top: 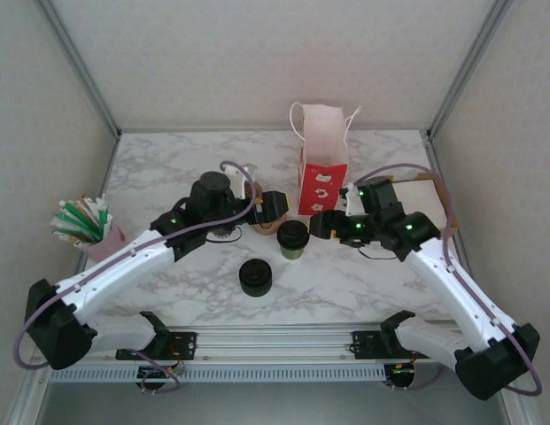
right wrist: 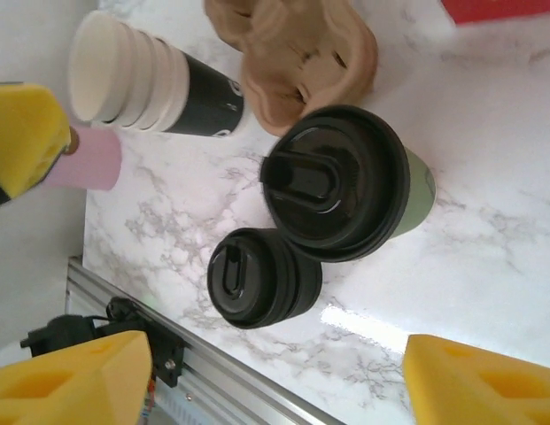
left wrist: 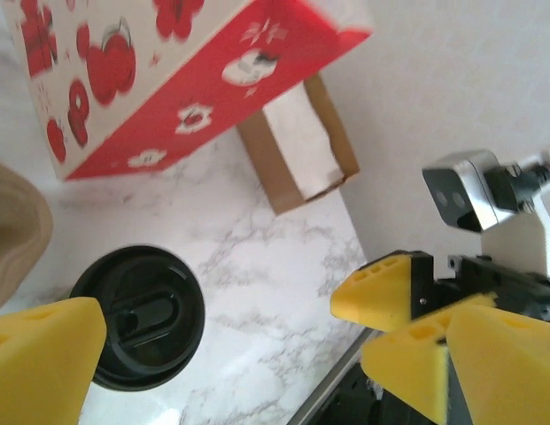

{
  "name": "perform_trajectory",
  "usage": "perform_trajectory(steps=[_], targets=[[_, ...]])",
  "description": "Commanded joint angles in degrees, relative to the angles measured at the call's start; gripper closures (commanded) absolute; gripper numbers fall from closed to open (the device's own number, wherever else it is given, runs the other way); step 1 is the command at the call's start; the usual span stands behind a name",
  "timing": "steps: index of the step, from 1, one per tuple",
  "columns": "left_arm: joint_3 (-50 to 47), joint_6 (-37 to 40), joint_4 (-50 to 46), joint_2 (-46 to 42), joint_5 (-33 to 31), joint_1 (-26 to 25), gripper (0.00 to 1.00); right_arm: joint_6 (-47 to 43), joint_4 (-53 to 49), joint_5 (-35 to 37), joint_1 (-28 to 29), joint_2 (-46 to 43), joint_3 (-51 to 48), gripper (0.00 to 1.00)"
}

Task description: Pack the takeout coffee

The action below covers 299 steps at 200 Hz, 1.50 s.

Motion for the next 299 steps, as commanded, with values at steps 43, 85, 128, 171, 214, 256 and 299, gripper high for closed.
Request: perform_trajectory(steps=[43, 85, 128, 171, 214, 256, 299], targets=[[7.3, 2.5, -10.2, -8.6, -16.5, 1.0, 0.00, -7.5, -20.4, 8.1, 0.4, 1.6, 18.9, 0.01], [9.2, 3.1, -12.4, -10.8, -22.4, 1.6, 0.00, -10.0, -26.3, 12.3, 0.4, 9.0, 33.7, 0.01], [9.4, 3.7, -11.0, -6.6, -17.7, 5.5, 0.00, -13.0, -31.4, 18.0, 0.5, 22.7, 50.4, 0.15], [8.1, 2.6, -6.7, -1.4, -5.4, 12.2, 0.00, -16.2, -35.3, 21.9, 0.9, 38.5, 66.8, 0.31], [8.6, 3.0, -6.2, 2.2, -2.4, 16.3, 0.00, -17.8, -40.7, 27.9, 1.3, 53.4, 84.0, 0.52], [7.9, 3.3, -5.3, 4.4, 0.5, 18.8, 0.00, -18.1, -40.8, 26.2, 1.4, 61.3, 90.2, 0.60], [9.0, 4.7, -6.0, 6.9, 2.7, 20.4, 0.00, -18.2, -40.5, 27.6, 1.3, 64.5, 90.6, 0.65]])
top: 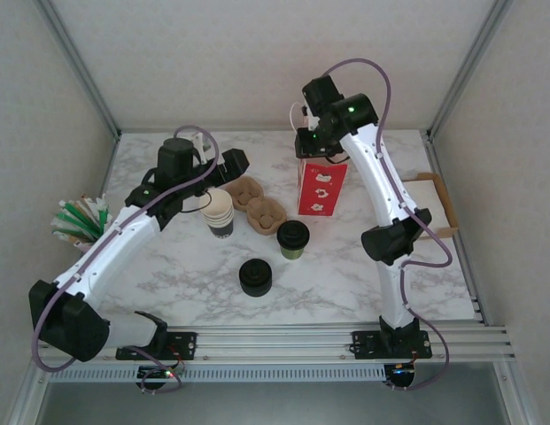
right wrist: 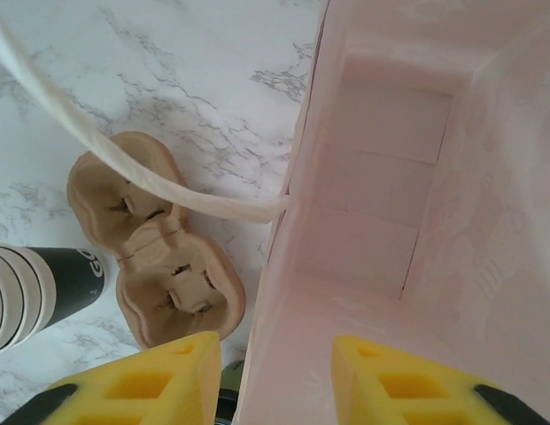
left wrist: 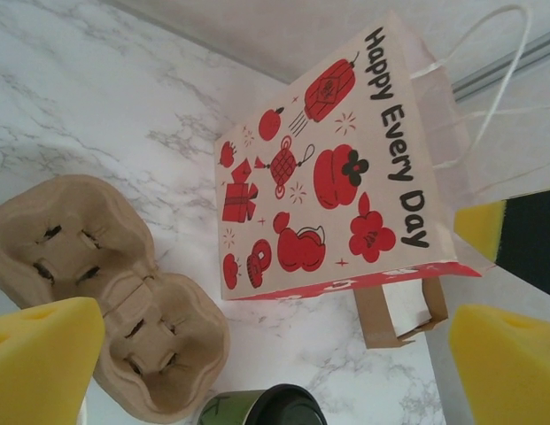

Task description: Pack the takeout coffee

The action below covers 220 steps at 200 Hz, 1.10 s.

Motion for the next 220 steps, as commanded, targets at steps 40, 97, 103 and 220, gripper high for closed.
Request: perform_trajectory(steps=[40, 97, 103, 220], targets=[[1.0, 1.4, 2.1, 2.6, 5.4, 1.5, 0.00, -1.4, -2.1, 2.4, 0.4, 3.4, 3.3, 0.71], [-2.4, -0.9, 5.1, 1.0, 7.6, 1.5, 0.00, -1.6, -2.4, 2.6, 0.2, 4.4, 3.5, 0.87], [-2.5, -1.1, 5.3, 0.9, 8.0, 1.5, 0.00, -1.5, -2.6, 2.8, 0.3, 4.2, 3.5, 0.89], [-4.3, -2.6, 9.2, -3.3, 7.6, -8.1, 0.00, 0.9, -3.2, 16.8, 4.3, -16.5, -20.9, 1.00]])
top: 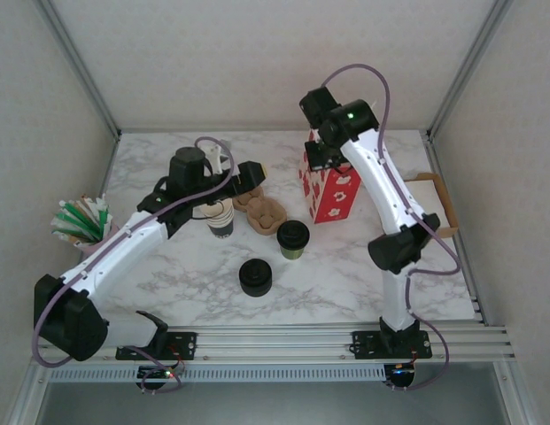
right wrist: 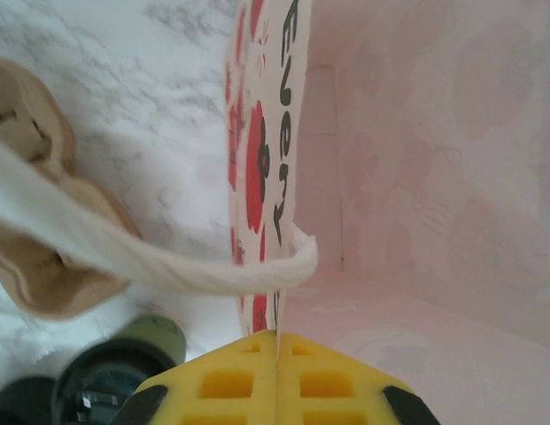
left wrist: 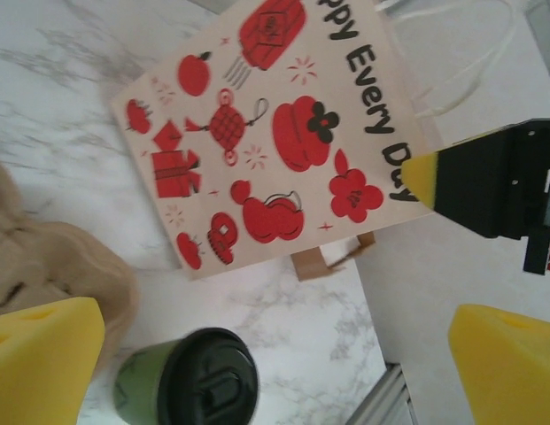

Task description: Pack the takeout coffee

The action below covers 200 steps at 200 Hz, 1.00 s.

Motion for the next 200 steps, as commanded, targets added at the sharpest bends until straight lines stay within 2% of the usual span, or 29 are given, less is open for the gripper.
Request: perform_trajectory(steps=[1, 30, 59, 96, 158, 200], targets=[[0.5, 0.4, 1.3, -2.8, -2.5, -2.6, 0.00, 2.1, 1.0, 3.7, 1.6, -8.2, -9.3, 1.00], [-1.7, -1.0, 2.5, -5.1, -4.1, -3.1, 0.00, 4.3, 3.2, 3.9, 3.1, -16.6, -21.6, 1.00], [-2.3, -1.1, 1.8, -6.0, -4.7, -3.3, 0.00, 6.4, 2.2, 6.3, 4.5, -22.8, -29.9, 1.00], [-2.6, -1.5, 1.9, -5.8, -4.9, -3.5, 0.00, 8.8, 1.1, 9.1, 6.1, -28.7, -36.8, 1.00], [-2.7, -2.8, 2.7, -5.0, -5.4, -3.8, 0.00, 11.6, 2.9, 8.1, 6.7, -32.5, -43.7, 1.00], [-2.2, -3.3, 2.7, -4.9, -5.8, -4.1, 0.00, 11.5, 2.8, 7.4, 6.7, -32.9, -42.7, 0.82]])
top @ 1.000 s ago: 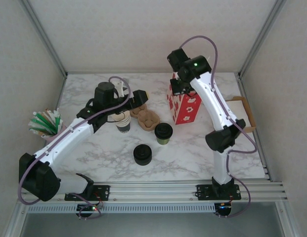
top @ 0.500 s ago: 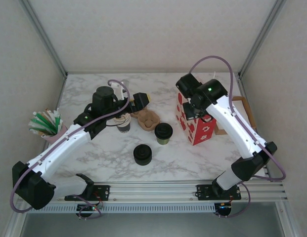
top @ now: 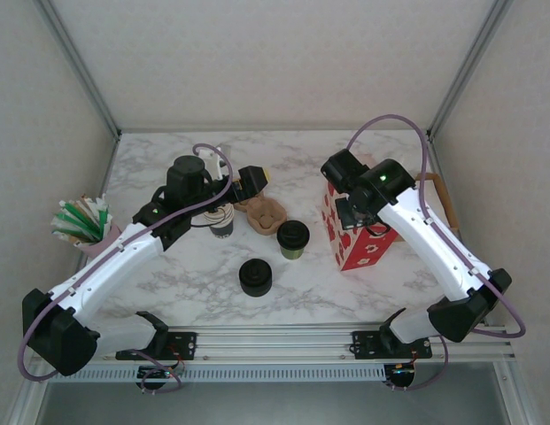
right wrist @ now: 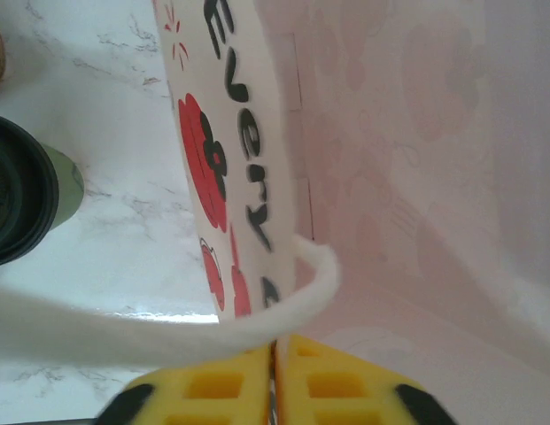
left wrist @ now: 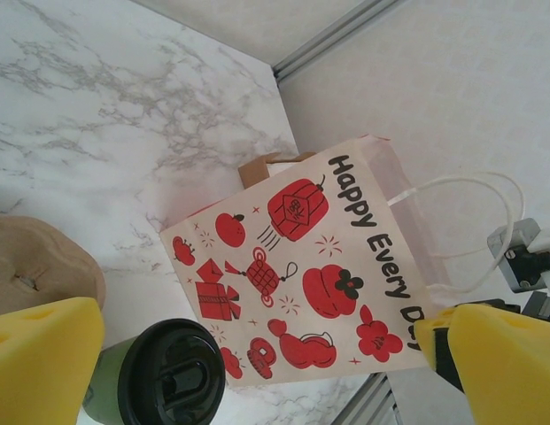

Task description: Pack the takeout coffee

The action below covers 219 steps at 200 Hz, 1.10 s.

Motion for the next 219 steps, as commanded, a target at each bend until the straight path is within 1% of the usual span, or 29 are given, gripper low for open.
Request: perform_trajectory(steps=[1, 26, 37, 44, 51, 57, 81, 90, 93, 94, 101, 104, 129, 150, 165, 189, 197, 206, 213, 215, 219], targets=[[0.1, -0.8, 1.6, 0.1, -1.0, -0.6, 0.00, 0.8, -0.2, 0.8, 0.5, -1.0, 0.7, 0.82], [0.8, -0.7, 0.4, -0.4, -1.5, -0.8, 0.00, 1.0, -1.8, 1.3, 0.6, -1.5, 3.2, 0.70], [1.0, -0.6, -0.3, -0.9, -2.0, -0.7, 0.00, 1.3, -2.2, 1.4, 0.5, -2.2, 4.4, 0.66], [1.2, -0.5, -0.9, -1.1, -2.2, -0.9, 0.00, 1.6, -2.7, 1.2, 0.5, -2.9, 5.0, 0.61], [1.4, -0.3, -1.5, -1.4, -2.4, -0.9, 0.00, 1.8, -2.9, 0.9, 0.6, -3.7, 5.4, 0.55], [1.5, -0.2, -1.9, -1.7, -2.6, -0.9, 0.00, 2.0, -2.9, 0.5, 0.6, -4.5, 5.7, 0.46], [1.9, 0.4, -3.3, -3.3, -4.0, -0.9, 0.00, 1.9, -2.3, -1.7, 0.6, -7.6, 6.7, 0.25], [2.0, 0.6, -3.8, -4.0, -4.9, -0.9, 0.00, 1.6, -2.0, -2.9, 0.5, -8.6, 7.1, 0.15], [2.0, 0.7, -3.9, -4.1, -5.2, -1.0, 0.00, 1.6, -1.9, -3.1, 0.6, -8.8, 7.2, 0.14], [2.0, 0.8, -3.9, -4.2, -5.2, -1.0, 0.00, 1.5, -1.9, -3.4, 0.6, -9.0, 7.3, 0.11], [2.0, 1.0, -4.2, -4.9, -5.9, -1.0, 0.00, 1.1, -1.4, -4.3, 0.5, -9.6, 7.5, 0.06], [2.0, 1.0, -4.4, -5.2, -6.2, -1.0, 0.00, 0.9, -1.1, -5.0, 0.6, -9.8, 7.7, 0.02], [3.4, 2.2, -6.5, -7.0, -9.0, -1.0, 0.00, -1.3, 0.7, -11.2, 0.6, -10.6, 10.5, 0.01], [5.6, 2.8, -9.4, -8.6, -14.0, -1.0, 0.00, -0.5, 3.5, -14.8, 0.6, -10.6, 13.5, 0.01], [7.0, 3.9, -12.1, -9.3, -18.2, -1.0, 0.00, -1.5, 6.5, -19.8, 0.5, -10.5, 14.9, 0.01], [7.2, 6.4, -13.8, -10.3, -22.5, -0.8, 0.00, -1.8, 10.8, -28.3, 0.6, -7.3, 18.0, 0.01], [7.1, 7.1, -14.0, -10.2, -23.0, -0.5, 0.00, -1.7, 11.5, -29.1, 1.2, -5.4, 19.3, 0.01], [6.8, 7.8, -14.2, -9.9, -22.5, 0.2, 0.00, -1.8, 12.0, -28.3, 2.7, -3.2, 20.7, 0.01], [6.5, 7.9, -14.2, -9.5, -21.5, 1.3, 0.00, -2.5, 12.2, -27.5, 3.2, -1.3, 21.9, 0.01], [6.3, 7.9, -14.1, -9.4, -21.0, 1.7, 0.00, -2.7, 12.2, -27.3, 4.5, -0.7, 22.3, 0.01], [6.0, 7.7, -14.0, -9.2, -20.0, 2.6, 0.00, -3.0, 12.0, -27.2, 5.2, 0.6, 23.2, 0.01]])
